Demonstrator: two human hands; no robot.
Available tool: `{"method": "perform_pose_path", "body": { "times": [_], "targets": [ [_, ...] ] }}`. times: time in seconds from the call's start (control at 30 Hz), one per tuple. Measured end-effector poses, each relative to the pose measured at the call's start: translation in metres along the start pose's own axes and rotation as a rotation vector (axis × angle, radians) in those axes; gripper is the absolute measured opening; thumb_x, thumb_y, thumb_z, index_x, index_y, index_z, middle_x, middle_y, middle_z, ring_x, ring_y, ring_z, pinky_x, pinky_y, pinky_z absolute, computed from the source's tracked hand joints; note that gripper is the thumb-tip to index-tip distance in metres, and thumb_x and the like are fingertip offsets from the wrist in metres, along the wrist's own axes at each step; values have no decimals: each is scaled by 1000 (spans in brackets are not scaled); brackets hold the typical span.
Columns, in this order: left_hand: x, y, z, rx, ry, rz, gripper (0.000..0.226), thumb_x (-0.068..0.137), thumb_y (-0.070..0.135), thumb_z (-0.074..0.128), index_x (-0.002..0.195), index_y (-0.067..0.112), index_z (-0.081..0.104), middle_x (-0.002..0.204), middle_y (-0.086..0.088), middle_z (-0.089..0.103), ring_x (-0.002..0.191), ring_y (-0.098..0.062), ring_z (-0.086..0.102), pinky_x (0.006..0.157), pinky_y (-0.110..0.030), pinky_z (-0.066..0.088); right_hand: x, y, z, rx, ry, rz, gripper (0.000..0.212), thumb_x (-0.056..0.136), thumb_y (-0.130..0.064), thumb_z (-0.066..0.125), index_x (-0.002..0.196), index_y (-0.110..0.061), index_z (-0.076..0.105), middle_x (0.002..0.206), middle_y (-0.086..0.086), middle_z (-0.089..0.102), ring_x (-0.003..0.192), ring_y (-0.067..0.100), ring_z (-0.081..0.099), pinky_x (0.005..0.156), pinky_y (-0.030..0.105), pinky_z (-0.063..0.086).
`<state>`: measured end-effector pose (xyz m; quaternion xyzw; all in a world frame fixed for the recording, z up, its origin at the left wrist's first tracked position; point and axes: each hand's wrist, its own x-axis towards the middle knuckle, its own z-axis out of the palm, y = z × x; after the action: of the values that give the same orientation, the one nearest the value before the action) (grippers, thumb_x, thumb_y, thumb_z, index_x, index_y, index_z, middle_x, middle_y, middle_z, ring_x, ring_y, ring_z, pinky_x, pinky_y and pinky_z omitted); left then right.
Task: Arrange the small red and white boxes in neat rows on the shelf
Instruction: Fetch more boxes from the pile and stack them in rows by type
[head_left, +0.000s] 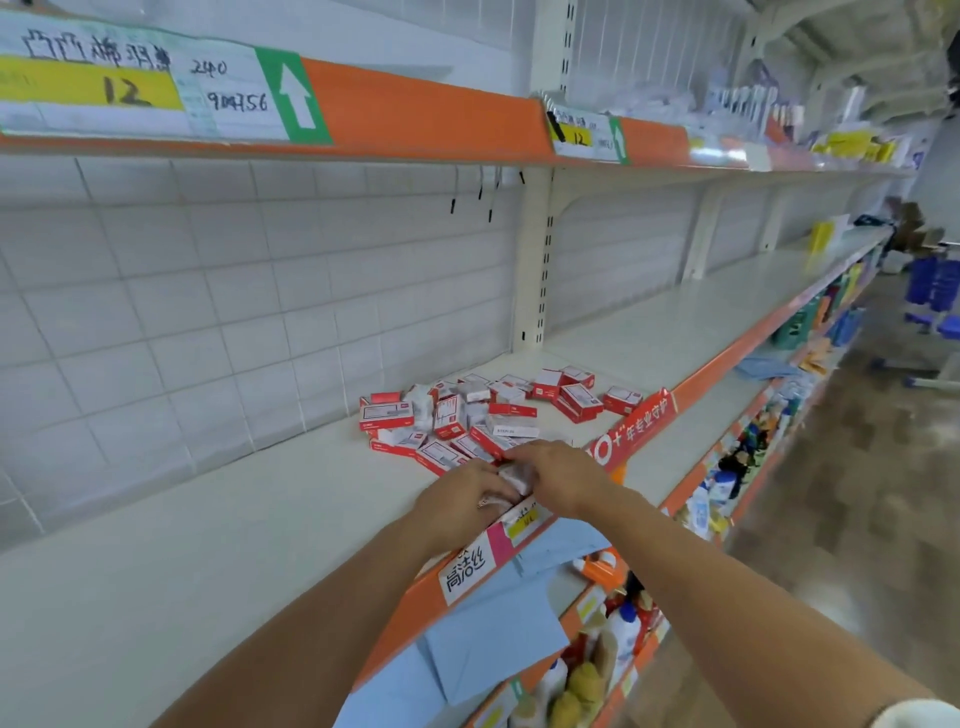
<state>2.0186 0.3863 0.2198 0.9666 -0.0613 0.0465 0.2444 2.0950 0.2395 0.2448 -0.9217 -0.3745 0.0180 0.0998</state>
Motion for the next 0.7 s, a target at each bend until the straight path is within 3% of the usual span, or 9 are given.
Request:
{"method": "perform_pose_path", "body": {
  "times": [0.1,0.27,0.4,0.53,0.7],
  "targets": [
    [-2,1,-5,11,16,-73,23,89,10,56,106,22,65,121,2,54,109,-16,50,92,-32,43,11,6,-2,-64,-64,-6,49,90,-12,46,135,-31,49,137,0,52,124,28,42,102,43,33],
    [-7,-2,-8,73,56,-195,26,83,2,52,90,26,44,115,2,54,95,-15,50,73,-26,42,24,10,-5,-61,-135,-40,52,87,-6,46,132,-33,51,138,-4,50,126,24,37,104,43,24],
    [-10,0,-3,133,101,-237,23,86,17,56,103,27,43,117,3,52,90,-11,50,64,-21,38,29,11,-6,-82,-180,-79,50,89,-9,48,131,-33,52,139,-4,49,128,24,36,105,44,24],
    [-8,5,5,256,142,-297,42,91,35,55,131,26,45,130,2,53,115,-14,50,86,-30,45,34,14,-9,-84,-251,-62,43,89,-19,55,129,-33,54,135,-4,52,123,23,44,101,42,33],
    [-9,8,7,284,199,-365,37,93,30,55,129,26,51,125,1,59,110,-16,55,78,-26,43,37,5,-5,-166,-202,-113,37,87,-29,62,124,-30,60,122,-2,60,114,22,51,91,37,41]
  ]
}}
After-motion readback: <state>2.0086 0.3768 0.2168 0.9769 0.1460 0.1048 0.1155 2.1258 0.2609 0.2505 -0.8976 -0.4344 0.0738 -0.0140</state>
